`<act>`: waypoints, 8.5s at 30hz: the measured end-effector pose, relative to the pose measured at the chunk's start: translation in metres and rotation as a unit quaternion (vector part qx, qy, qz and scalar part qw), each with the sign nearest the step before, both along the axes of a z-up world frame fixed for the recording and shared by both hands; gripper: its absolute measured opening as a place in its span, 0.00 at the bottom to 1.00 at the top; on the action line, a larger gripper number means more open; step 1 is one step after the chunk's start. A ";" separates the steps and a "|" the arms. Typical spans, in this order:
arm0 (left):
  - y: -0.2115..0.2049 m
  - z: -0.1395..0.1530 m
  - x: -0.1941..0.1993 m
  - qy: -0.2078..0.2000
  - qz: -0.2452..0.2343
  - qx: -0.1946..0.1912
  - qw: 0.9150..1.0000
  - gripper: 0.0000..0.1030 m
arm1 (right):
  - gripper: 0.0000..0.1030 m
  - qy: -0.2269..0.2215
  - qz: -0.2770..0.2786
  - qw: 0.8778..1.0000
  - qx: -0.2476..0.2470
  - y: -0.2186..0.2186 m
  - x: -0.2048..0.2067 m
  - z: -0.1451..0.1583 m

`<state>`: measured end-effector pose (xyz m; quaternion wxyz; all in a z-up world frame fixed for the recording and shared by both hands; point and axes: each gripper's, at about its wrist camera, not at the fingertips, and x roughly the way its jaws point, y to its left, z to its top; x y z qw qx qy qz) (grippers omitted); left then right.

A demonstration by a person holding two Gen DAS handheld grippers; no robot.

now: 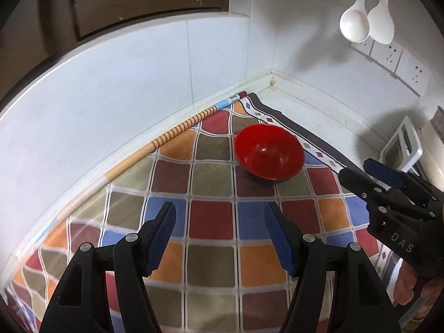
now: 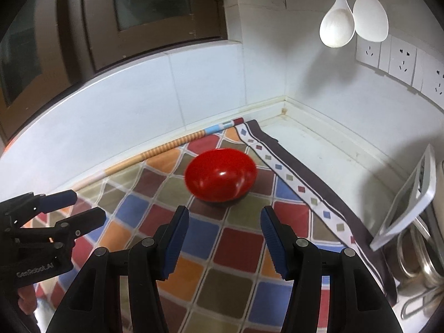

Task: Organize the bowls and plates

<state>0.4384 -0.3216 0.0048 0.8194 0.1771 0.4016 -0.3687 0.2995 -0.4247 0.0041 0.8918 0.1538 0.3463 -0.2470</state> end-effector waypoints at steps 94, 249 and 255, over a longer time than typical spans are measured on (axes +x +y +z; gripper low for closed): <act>0.088 0.006 -0.071 0.069 0.054 -0.040 0.995 0.12 | 0.14 0.003 0.076 0.994 0.079 0.043 -0.055 -0.018; 0.218 -0.067 -0.147 0.175 0.207 -0.011 0.963 0.26 | 0.24 0.115 0.163 0.967 0.161 0.151 -0.091 -0.091; 0.259 -0.045 -0.156 0.152 0.214 -0.026 0.965 0.26 | 0.24 0.096 0.174 0.969 0.145 0.185 -0.097 -0.069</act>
